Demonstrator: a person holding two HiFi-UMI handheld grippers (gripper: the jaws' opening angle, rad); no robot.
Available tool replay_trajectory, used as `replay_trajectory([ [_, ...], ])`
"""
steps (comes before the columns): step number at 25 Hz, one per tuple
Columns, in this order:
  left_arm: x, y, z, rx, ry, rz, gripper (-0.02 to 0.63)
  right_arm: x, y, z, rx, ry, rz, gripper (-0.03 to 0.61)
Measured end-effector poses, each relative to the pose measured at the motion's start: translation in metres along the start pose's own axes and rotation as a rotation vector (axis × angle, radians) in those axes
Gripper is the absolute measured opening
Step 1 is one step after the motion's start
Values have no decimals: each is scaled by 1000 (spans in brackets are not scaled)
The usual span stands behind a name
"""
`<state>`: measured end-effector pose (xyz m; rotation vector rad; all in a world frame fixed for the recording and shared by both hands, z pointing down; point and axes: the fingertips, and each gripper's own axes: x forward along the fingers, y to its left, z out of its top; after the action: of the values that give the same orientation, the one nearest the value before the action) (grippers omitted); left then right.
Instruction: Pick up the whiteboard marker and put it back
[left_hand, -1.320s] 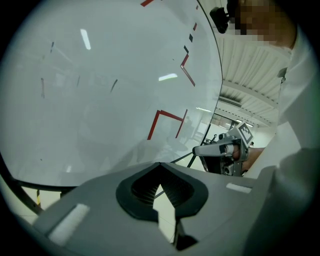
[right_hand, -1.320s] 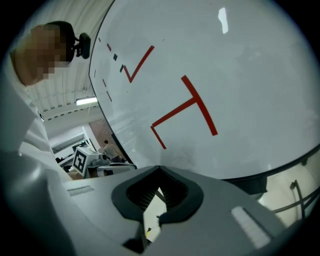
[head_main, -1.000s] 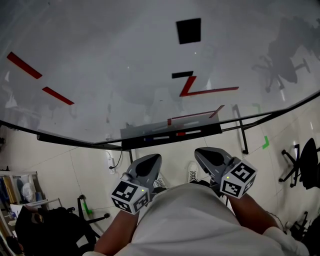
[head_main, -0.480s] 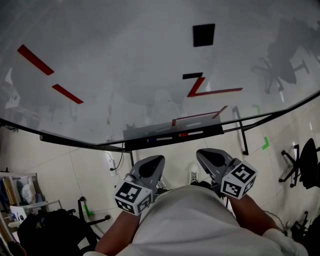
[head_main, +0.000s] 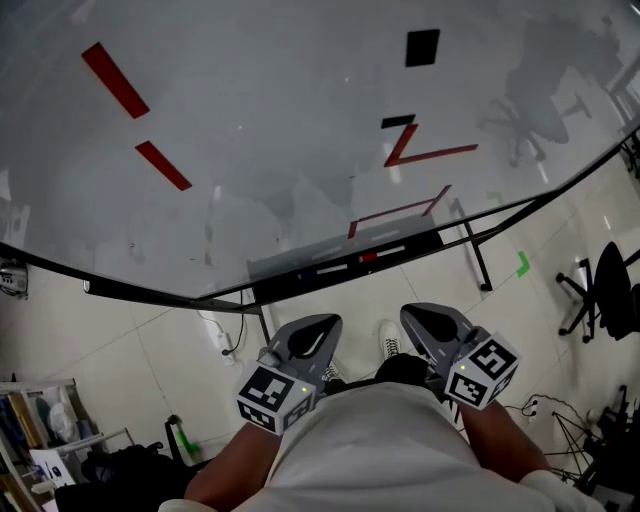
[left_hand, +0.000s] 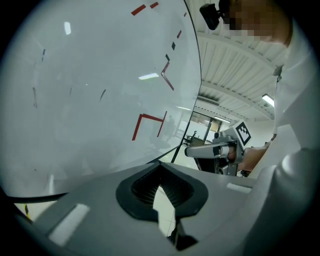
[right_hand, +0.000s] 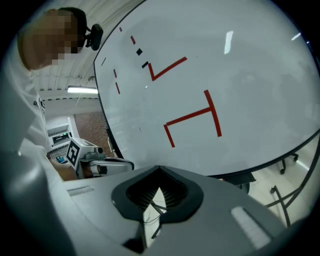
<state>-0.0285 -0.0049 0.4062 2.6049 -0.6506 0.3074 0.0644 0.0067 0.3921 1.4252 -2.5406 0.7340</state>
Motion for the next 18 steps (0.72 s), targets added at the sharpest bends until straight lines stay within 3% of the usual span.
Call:
replay_trajectory([
  [7,-9,-28,-11,5,-6,14,15,-30,9,-14,-15,9,6,2],
  [13,-2,-60,-32,-48,-28,126,15,-61,-1,-26,-47,39,93,2],
  [18,12,-112,-48,-71,-42,191,15,-108,-16,-32,-59,37,160,2],
])
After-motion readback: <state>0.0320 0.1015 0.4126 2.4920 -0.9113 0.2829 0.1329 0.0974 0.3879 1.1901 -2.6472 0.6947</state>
